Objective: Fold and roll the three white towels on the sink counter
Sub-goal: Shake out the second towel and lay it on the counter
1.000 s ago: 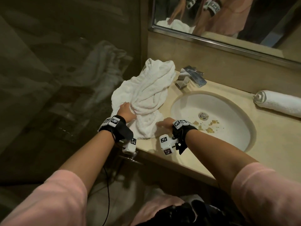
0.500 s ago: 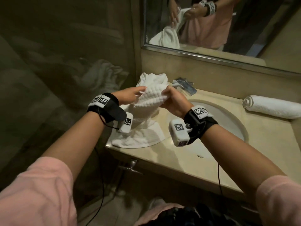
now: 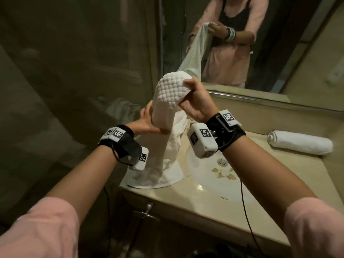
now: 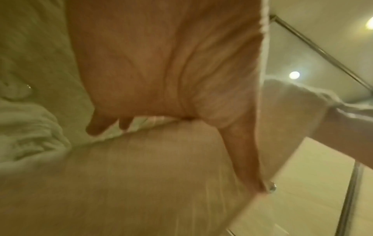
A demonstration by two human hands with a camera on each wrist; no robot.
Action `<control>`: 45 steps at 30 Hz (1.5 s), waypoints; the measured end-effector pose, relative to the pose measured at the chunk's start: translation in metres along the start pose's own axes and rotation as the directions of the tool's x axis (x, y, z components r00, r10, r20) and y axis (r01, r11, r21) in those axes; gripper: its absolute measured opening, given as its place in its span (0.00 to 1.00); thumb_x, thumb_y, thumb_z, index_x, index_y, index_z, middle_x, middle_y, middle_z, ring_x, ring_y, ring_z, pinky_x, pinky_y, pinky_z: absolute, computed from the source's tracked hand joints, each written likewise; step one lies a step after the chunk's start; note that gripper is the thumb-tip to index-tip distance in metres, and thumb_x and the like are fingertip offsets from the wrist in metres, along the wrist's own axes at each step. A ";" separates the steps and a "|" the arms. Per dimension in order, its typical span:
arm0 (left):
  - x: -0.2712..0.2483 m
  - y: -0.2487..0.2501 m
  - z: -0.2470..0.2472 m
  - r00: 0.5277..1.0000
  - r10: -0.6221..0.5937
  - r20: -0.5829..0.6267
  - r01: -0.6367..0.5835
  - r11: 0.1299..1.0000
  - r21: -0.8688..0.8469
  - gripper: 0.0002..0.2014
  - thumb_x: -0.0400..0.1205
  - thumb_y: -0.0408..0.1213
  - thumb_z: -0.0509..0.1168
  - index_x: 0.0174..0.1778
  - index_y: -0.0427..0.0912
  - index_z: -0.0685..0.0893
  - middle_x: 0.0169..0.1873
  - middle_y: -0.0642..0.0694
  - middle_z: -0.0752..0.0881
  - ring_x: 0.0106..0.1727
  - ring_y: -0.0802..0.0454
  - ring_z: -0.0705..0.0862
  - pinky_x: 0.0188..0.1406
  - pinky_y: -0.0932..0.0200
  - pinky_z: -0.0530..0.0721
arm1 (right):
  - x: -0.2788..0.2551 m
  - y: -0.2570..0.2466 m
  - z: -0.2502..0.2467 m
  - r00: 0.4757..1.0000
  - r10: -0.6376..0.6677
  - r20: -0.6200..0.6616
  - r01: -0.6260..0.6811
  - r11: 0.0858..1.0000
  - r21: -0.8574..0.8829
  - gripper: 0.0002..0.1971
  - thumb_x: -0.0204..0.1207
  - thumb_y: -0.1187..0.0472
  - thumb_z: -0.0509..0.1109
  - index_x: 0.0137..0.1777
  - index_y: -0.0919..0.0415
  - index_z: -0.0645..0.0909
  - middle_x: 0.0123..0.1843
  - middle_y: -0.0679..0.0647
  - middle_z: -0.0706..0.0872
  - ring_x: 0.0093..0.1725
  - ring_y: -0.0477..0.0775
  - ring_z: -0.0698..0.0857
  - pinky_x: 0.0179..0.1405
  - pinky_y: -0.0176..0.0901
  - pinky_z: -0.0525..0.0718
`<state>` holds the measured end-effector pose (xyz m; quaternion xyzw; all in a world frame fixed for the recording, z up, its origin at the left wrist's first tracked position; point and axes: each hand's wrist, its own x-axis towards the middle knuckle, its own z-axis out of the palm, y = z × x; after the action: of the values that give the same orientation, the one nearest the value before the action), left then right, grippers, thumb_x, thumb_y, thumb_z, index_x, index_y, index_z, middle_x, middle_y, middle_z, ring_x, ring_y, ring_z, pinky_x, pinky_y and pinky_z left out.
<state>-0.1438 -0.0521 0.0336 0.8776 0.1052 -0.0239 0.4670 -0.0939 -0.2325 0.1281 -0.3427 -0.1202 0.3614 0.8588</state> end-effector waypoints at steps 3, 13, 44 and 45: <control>-0.012 0.020 0.027 0.931 -0.014 -0.366 -0.027 0.994 -0.107 0.70 0.58 0.53 0.84 0.83 0.54 0.36 0.81 0.47 0.40 0.83 0.46 0.47 0.79 0.42 0.57 | -0.004 -0.014 0.019 0.999 -0.015 0.048 0.014 1.000 0.021 0.30 0.68 0.62 0.58 0.70 0.76 0.68 0.68 0.71 0.75 0.67 0.64 0.76 0.77 0.56 0.67; -0.022 0.030 0.072 0.622 -0.059 -0.781 0.090 0.996 -0.004 0.48 0.63 0.40 0.77 0.78 0.45 0.59 0.74 0.40 0.58 0.70 0.39 0.65 0.68 0.46 0.73 | -0.018 -0.066 0.054 0.990 -0.125 0.071 0.121 0.991 0.052 0.19 0.84 0.61 0.51 0.62 0.77 0.73 0.72 0.71 0.74 0.79 0.67 0.67 0.76 0.57 0.67; -0.020 0.278 0.033 0.861 0.353 -0.366 -0.418 0.901 -0.114 0.10 0.65 0.40 0.66 0.40 0.49 0.87 0.39 0.47 0.87 0.41 0.55 0.82 0.41 0.58 0.79 | -0.210 -0.277 -0.069 0.634 -0.713 -0.298 0.742 0.670 -0.024 0.20 0.82 0.54 0.59 0.66 0.67 0.80 0.58 0.66 0.87 0.55 0.64 0.88 0.52 0.57 0.88; -0.022 0.285 0.048 0.872 0.398 -0.285 -0.441 0.891 -0.108 0.08 0.67 0.39 0.67 0.41 0.50 0.88 0.38 0.50 0.88 0.39 0.59 0.83 0.40 0.61 0.80 | -0.222 -0.283 -0.075 0.614 -0.722 -0.318 0.756 0.654 -0.026 0.18 0.82 0.55 0.58 0.62 0.68 0.81 0.54 0.66 0.89 0.51 0.64 0.90 0.48 0.56 0.89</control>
<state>-0.1036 -0.2493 0.2420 0.8321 -0.0276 0.2003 0.5164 -0.0650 -0.5684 0.2732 -0.2651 -0.0988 -0.0752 0.9562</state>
